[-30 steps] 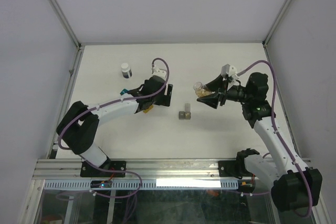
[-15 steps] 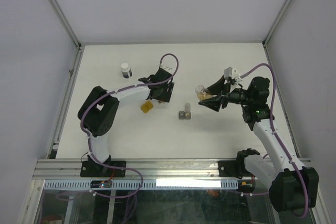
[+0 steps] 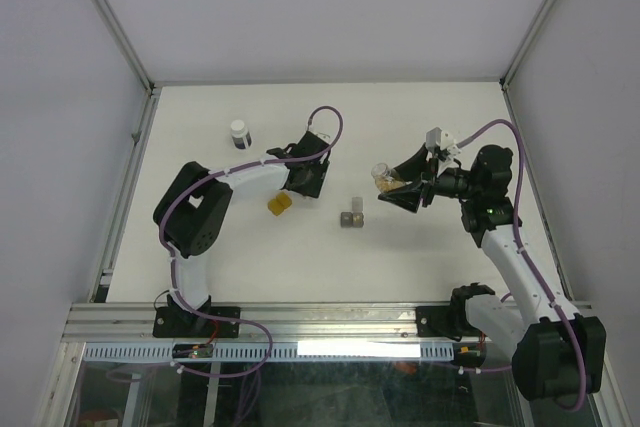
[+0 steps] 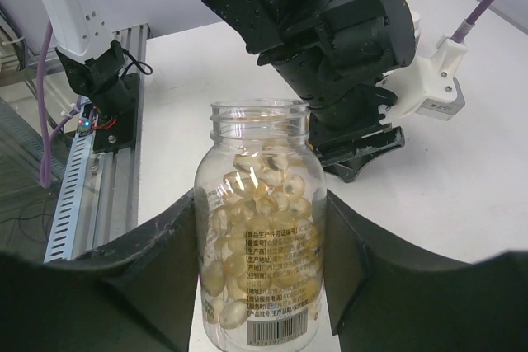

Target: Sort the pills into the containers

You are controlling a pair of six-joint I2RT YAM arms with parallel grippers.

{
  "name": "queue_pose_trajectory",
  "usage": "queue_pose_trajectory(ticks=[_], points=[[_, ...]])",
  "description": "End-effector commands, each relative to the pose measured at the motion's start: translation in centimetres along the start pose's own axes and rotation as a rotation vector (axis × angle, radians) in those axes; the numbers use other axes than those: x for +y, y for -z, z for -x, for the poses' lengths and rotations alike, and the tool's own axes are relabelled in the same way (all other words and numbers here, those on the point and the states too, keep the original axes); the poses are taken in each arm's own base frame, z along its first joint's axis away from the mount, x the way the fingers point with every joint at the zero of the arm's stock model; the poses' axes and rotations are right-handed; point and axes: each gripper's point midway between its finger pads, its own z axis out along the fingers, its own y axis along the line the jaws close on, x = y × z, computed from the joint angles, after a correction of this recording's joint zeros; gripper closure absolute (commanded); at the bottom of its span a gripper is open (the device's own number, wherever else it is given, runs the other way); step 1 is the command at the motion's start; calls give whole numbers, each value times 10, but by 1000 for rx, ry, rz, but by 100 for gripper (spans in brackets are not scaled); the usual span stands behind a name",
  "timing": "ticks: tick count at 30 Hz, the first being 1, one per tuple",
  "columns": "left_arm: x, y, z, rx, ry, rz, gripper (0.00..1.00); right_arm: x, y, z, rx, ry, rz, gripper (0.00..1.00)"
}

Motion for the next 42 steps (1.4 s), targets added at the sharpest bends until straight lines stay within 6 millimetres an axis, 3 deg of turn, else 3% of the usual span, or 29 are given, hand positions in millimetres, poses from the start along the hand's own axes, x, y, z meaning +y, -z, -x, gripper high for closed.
queue_pose_trajectory(ticks=[1,6,9,14,18,21,24,29,32,42], points=[[-7,4,13,-20,-9,-30,54,0,1,15,-20,70,13,100],[-5,4,13,-19,-13,-24,60,0,1,15,-20,69,13,100],[-6,8,16,-30,-7,-29,71,0,1,13,-15,56,13,100],[-22,40,31,-97,35,-146,80,6,2,1,14,114,71,100],[-56,96,48,-235,74,-411,81,6,4,-12,51,180,72,100],[-89,161,58,-384,96,-710,81,8,4,-15,85,240,85,100],[-108,220,59,-482,94,-952,81,12,4,-15,96,262,98,100],[-130,272,51,-497,85,-1238,81,17,-2,-19,138,257,105,100],[-135,281,50,-476,97,-1315,81,19,-5,-23,184,276,103,100],[-144,273,53,-435,135,-1372,81,16,-12,-28,235,268,83,100]])
